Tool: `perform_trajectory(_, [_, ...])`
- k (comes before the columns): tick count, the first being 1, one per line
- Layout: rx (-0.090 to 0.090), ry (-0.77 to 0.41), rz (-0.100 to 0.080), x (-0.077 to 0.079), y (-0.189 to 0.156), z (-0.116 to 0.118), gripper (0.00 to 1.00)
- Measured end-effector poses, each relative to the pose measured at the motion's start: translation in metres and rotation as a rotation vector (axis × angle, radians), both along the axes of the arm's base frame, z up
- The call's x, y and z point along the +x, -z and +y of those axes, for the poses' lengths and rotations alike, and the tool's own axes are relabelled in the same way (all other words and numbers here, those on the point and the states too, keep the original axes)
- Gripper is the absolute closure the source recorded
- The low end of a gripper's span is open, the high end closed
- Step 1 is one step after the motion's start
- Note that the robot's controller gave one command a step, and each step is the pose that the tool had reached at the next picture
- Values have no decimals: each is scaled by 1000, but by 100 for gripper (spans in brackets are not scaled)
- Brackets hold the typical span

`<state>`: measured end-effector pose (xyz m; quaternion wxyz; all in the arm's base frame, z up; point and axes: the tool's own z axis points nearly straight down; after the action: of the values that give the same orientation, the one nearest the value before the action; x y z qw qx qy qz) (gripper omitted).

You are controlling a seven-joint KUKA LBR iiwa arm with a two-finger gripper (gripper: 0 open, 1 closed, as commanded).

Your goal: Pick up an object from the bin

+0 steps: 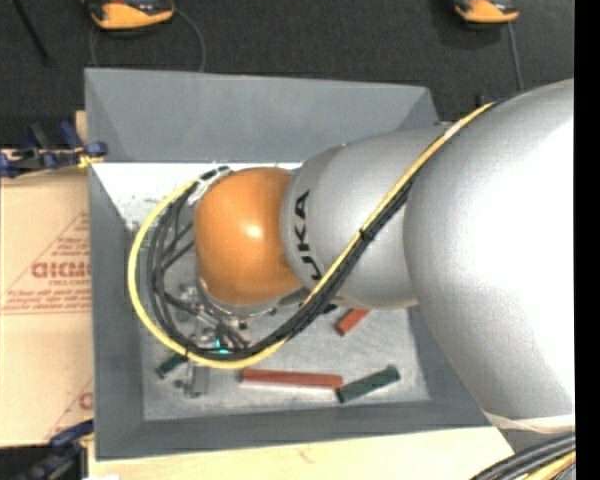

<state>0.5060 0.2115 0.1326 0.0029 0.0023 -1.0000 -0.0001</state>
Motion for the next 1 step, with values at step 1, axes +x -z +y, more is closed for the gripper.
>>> perform_trajectory(1, [-3,-44,-2,4,66,-13,0])
